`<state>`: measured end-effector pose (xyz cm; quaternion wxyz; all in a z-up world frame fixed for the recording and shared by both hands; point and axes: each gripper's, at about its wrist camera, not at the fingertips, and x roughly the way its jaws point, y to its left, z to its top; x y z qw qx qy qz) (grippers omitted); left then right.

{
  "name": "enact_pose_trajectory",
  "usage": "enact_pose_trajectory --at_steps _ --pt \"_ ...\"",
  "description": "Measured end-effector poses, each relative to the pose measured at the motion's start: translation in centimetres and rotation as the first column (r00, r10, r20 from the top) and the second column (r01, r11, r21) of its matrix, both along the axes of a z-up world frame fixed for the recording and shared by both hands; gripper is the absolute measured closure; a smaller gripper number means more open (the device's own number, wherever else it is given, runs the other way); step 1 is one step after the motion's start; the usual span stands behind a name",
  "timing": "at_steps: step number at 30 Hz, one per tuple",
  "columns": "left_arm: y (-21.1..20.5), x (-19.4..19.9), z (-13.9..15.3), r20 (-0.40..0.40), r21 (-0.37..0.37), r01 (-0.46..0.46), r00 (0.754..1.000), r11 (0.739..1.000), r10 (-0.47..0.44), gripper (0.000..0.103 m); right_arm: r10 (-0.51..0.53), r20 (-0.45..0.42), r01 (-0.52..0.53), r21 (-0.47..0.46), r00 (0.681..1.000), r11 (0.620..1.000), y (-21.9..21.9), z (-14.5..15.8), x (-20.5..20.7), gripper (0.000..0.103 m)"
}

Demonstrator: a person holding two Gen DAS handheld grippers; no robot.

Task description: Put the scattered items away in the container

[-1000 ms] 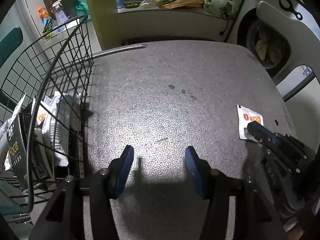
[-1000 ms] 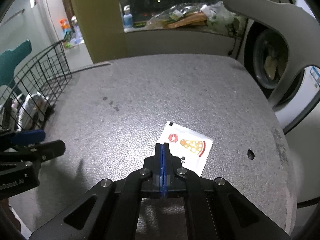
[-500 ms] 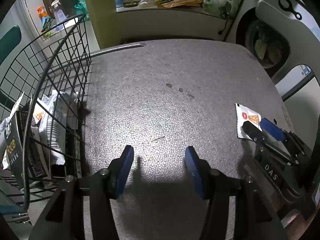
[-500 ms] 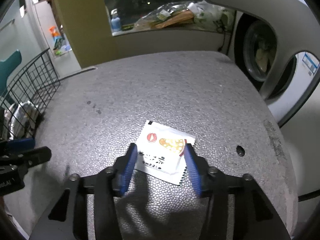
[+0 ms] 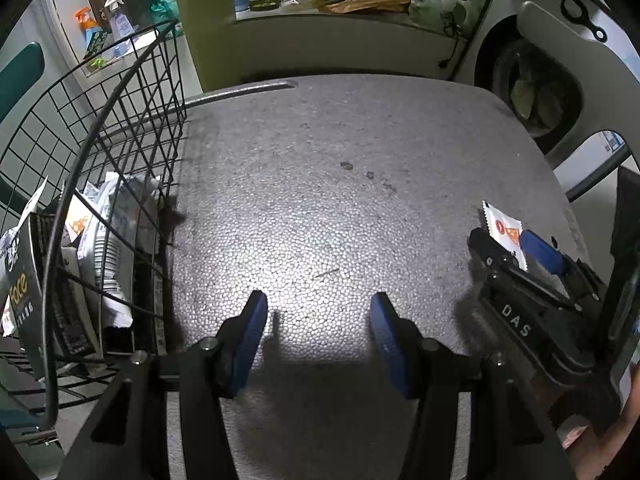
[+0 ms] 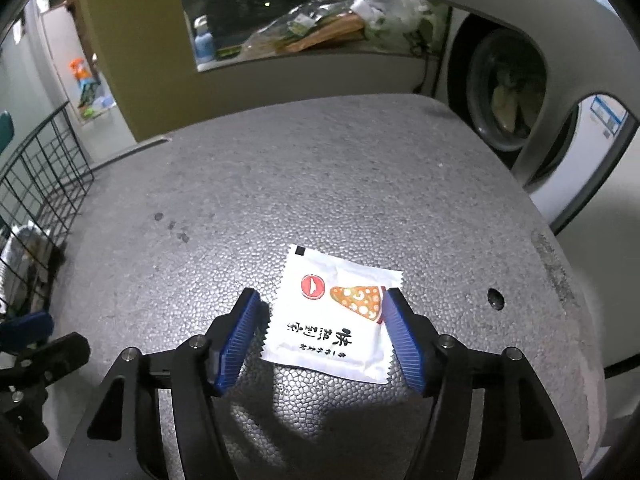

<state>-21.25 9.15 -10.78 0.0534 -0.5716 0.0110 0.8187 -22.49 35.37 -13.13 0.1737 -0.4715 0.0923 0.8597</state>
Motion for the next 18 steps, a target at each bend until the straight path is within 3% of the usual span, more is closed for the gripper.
enact_pose_trajectory --at_steps 4,7,11,14,18 --pt "0.0 0.1 0.1 0.0 0.002 0.002 1.0 1.0 -0.002 0.044 0.006 0.012 -0.006 0.01 1.0 1.0 -0.3 -0.1 0.0 0.039" --pt "0.0 0.1 0.3 -0.003 0.001 0.003 1.0 1.0 -0.003 0.044 0.004 0.013 -0.005 0.014 1.0 1.0 -0.2 -0.1 0.3 0.047" --pt "0.2 0.2 0.5 -0.006 0.0 0.001 1.0 1.0 -0.001 0.044 0.021 0.015 -0.021 0.027 1.0 0.999 -0.5 0.0 0.6 0.061" --pt "0.3 0.3 0.6 -0.005 -0.003 0.004 1.0 1.0 -0.004 0.044 0.048 0.016 -0.049 0.022 0.999 0.999 -1.2 0.3 0.7 0.088" --pt "0.3 0.5 0.9 -0.01 -0.005 0.005 1.0 1.0 -0.005 0.044 0.045 0.009 -0.045 0.016 0.999 0.999 -1.3 0.4 0.9 0.092"
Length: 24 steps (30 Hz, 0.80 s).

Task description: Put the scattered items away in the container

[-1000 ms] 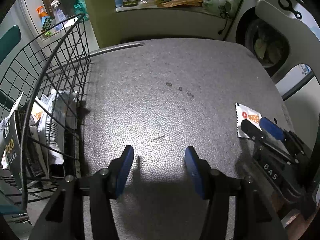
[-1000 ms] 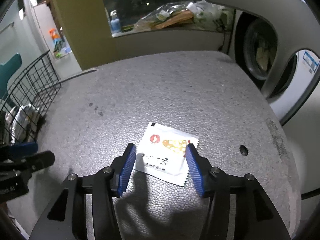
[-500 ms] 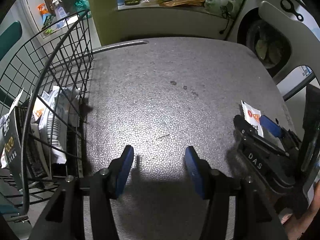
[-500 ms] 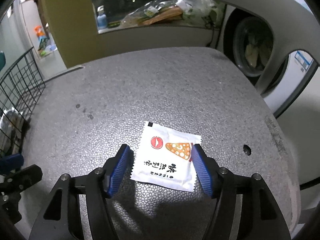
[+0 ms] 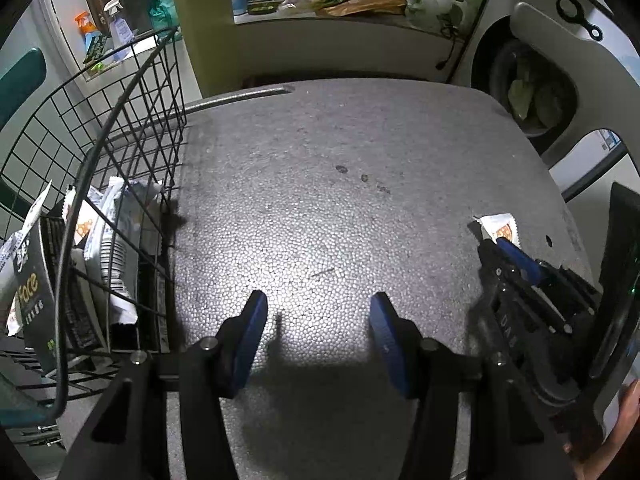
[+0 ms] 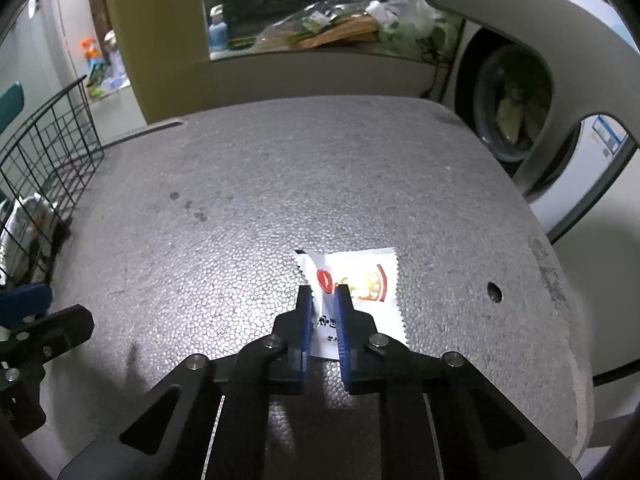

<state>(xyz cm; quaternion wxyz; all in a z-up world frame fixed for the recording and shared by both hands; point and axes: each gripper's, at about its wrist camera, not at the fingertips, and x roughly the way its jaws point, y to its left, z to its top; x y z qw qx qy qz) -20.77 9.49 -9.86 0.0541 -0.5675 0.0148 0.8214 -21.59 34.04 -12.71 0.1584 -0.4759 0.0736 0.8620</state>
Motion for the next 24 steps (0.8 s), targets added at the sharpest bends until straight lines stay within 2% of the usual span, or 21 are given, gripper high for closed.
enact_pose_trajectory --at_steps 4,14,20,24 --pt "-0.1 0.0 0.3 -0.005 -0.002 -0.004 1.0 1.0 0.003 0.044 0.006 -0.016 -0.007 -0.064 1.0 0.998 0.3 0.4 0.6 0.095" --pt "0.0 0.6 1.1 -0.015 0.001 0.0 1.0 1.0 0.001 0.044 0.045 -0.052 -0.05 -0.085 0.998 0.995 -0.8 2.2 2.8 0.096" --pt "0.0 1.3 2.6 -0.037 0.018 0.001 0.999 1.0 0.0 0.044 0.08 -0.134 -0.09 -0.073 0.988 0.993 -2.7 6.4 4.0 0.096" --pt "-0.8 2.0 5.4 -0.088 0.043 -0.003 0.996 0.999 0.007 0.044 0.119 -0.208 -0.134 -0.059 0.971 0.989 -4.7 10.0 4.3 0.096"
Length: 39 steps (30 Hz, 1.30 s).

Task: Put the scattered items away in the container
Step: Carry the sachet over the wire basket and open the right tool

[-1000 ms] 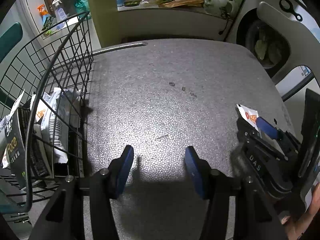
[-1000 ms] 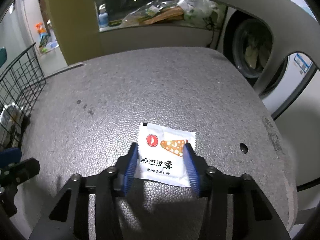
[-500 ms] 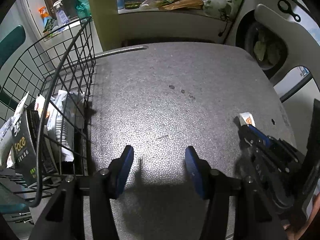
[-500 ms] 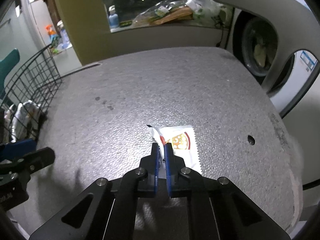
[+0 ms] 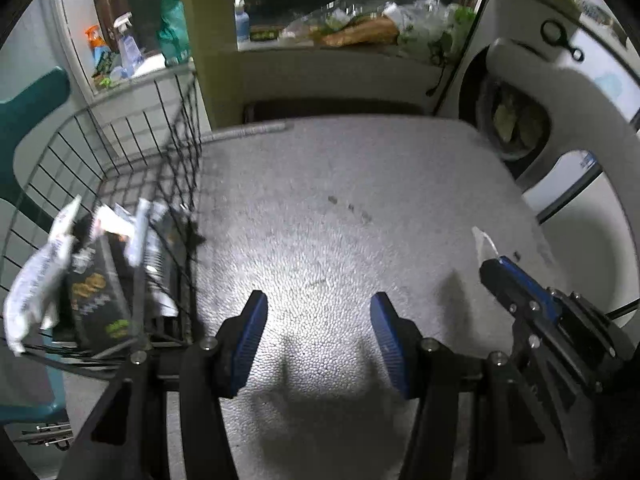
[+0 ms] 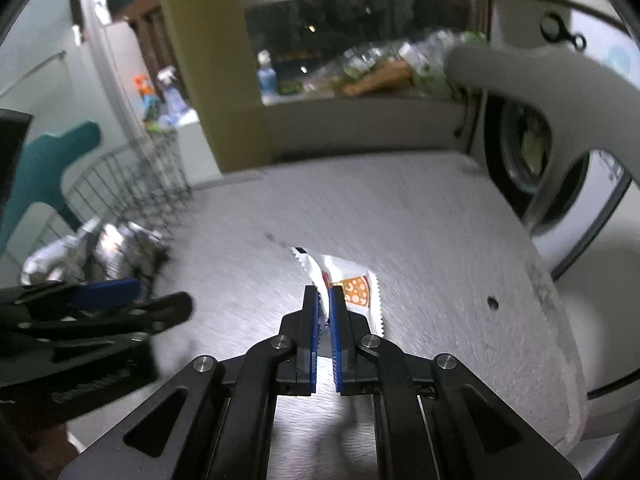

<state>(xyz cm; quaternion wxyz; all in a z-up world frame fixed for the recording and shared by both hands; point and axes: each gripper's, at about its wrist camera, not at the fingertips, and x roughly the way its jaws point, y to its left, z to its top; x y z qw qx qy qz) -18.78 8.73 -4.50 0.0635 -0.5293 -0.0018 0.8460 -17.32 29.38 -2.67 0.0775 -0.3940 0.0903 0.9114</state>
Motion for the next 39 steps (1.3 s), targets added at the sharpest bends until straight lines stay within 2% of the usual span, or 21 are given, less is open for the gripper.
enact_pose_trajectory --at_steps 4,9,13,17,24,27,34,39 --pt "-2.6 1.1 4.2 -0.081 0.017 -0.042 0.996 0.999 0.043 0.044 0.08 -0.091 -0.082 -0.023 0.993 0.996 -3.1 4.0 -0.3 0.096" --pt "-9.0 2.3 8.0 -0.137 -0.035 -0.183 0.975 0.983 0.176 0.04 0.238 -0.163 -0.248 -0.048 0.958 0.967 -9.4 7.0 -1.9 0.096" --pt "-14.7 3.1 8.7 -0.154 -0.078 -0.287 0.95 0.955 0.273 0.038 0.358 -0.183 -0.372 -0.048 0.916 0.927 -15.5 7.6 -3.3 0.096" --pt "-18.6 3.6 8.2 -0.133 -0.071 -0.338 0.936 0.939 0.327 0.038 0.39 -0.158 -0.404 -0.067 0.907 0.912 -19.3 6.8 -5.0 0.096" --pt "-21.7 4.0 7.7 -0.124 -0.049 -0.369 0.924 0.928 0.361 0.037 0.392 -0.146 -0.408 -0.1 0.908 0.908 -21.2 5.8 -6.7 0.093" --pt "-22.2 4.2 7.7 -0.129 -0.073 -0.37 0.924 0.926 0.359 0.03 0.381 -0.141 -0.397 -0.107 0.914 0.912 -21.2 5.7 -7.3 0.09" --pt "-21.8 4.8 7.8 -0.139 -0.082 -0.383 0.919 0.92 0.37 0.028 0.377 -0.139 -0.39 -0.082 0.916 0.917 -20.8 6.5 -6.2 0.068" --pt "-20.8 5.8 8.1 -0.135 -0.067 -0.361 0.927 0.93 0.35 0.028 0.334 -0.152 -0.347 -0.069 0.93 0.935 -18.7 7.7 -4.0 0.057"
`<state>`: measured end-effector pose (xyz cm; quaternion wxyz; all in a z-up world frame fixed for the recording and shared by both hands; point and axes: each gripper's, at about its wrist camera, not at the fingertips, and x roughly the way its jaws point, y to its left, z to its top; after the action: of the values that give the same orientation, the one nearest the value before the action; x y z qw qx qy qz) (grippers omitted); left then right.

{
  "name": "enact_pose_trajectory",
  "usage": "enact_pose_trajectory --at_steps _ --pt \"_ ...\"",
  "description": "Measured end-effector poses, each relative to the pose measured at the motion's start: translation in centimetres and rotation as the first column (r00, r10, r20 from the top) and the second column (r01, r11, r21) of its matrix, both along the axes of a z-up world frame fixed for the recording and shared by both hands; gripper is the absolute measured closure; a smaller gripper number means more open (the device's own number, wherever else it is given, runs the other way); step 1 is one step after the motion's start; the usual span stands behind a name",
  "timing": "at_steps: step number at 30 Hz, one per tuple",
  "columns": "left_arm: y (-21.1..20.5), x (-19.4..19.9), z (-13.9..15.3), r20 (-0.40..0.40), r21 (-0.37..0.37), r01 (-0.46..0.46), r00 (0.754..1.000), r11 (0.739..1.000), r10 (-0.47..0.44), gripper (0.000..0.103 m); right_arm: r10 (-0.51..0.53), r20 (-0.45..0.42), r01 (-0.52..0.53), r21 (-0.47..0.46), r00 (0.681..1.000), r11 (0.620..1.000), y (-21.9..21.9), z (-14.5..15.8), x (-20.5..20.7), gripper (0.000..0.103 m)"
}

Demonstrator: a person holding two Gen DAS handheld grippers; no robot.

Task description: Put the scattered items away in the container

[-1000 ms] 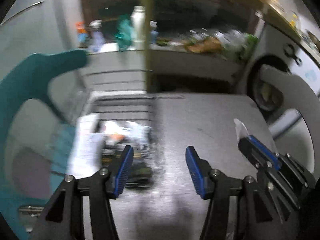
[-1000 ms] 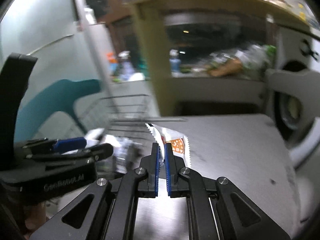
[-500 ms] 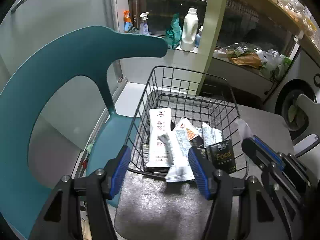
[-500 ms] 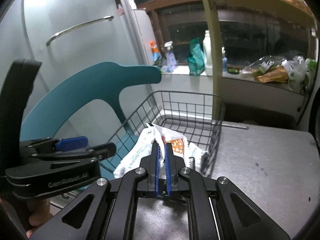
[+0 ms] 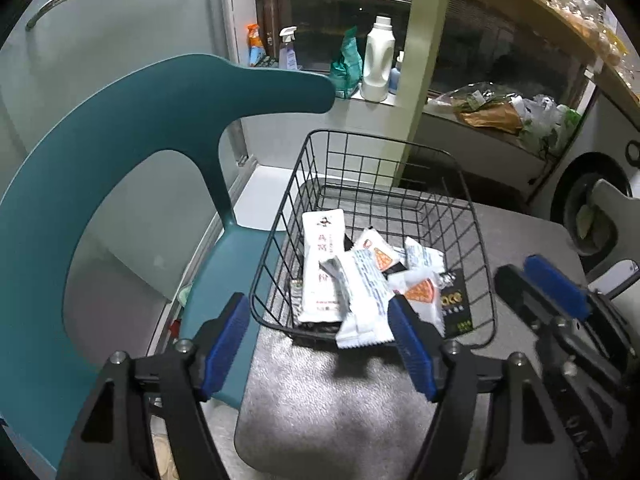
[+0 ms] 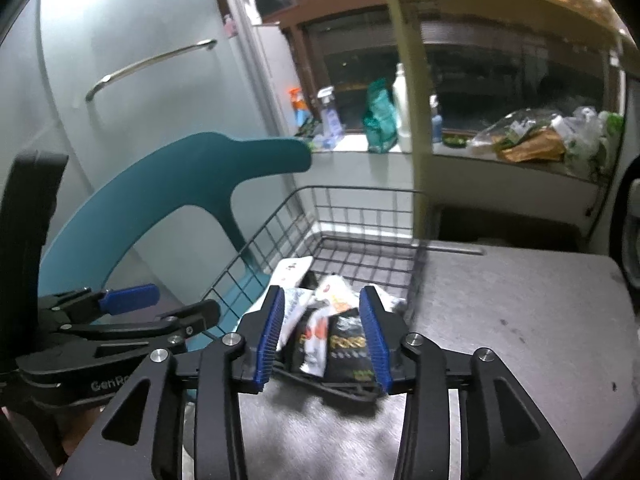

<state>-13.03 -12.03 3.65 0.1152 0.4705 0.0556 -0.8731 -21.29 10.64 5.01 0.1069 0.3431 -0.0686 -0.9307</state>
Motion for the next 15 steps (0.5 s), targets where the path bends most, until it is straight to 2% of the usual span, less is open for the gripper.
enact_pose_trajectory --at_steps 1,4,7,15 --pt "0.4 0.5 0.1 -0.004 0.003 0.003 1.0 1.0 -0.003 0.028 -0.016 -0.007 0.016 0.01 1.0 1.0 0.4 0.3 0.8 0.05" --pt "1.8 1.7 0.2 -0.013 0.036 0.026 1.0 0.999 -0.025 0.028 -0.067 -0.031 0.068 0.035 0.997 0.997 2.0 1.4 3.6 0.047" --pt "4.0 3.1 -0.2 0.004 0.053 0.068 0.998 0.996 -0.068 0.028 -0.128 -0.037 0.13 0.055 0.991 0.99 3.9 2.0 6.9 0.035" --pt "9.3 7.5 -0.2 0.022 0.061 0.142 0.989 0.988 -0.143 0.028 -0.236 0.01 0.235 0.061 0.972 0.97 8.1 1.8 16.0 0.035"
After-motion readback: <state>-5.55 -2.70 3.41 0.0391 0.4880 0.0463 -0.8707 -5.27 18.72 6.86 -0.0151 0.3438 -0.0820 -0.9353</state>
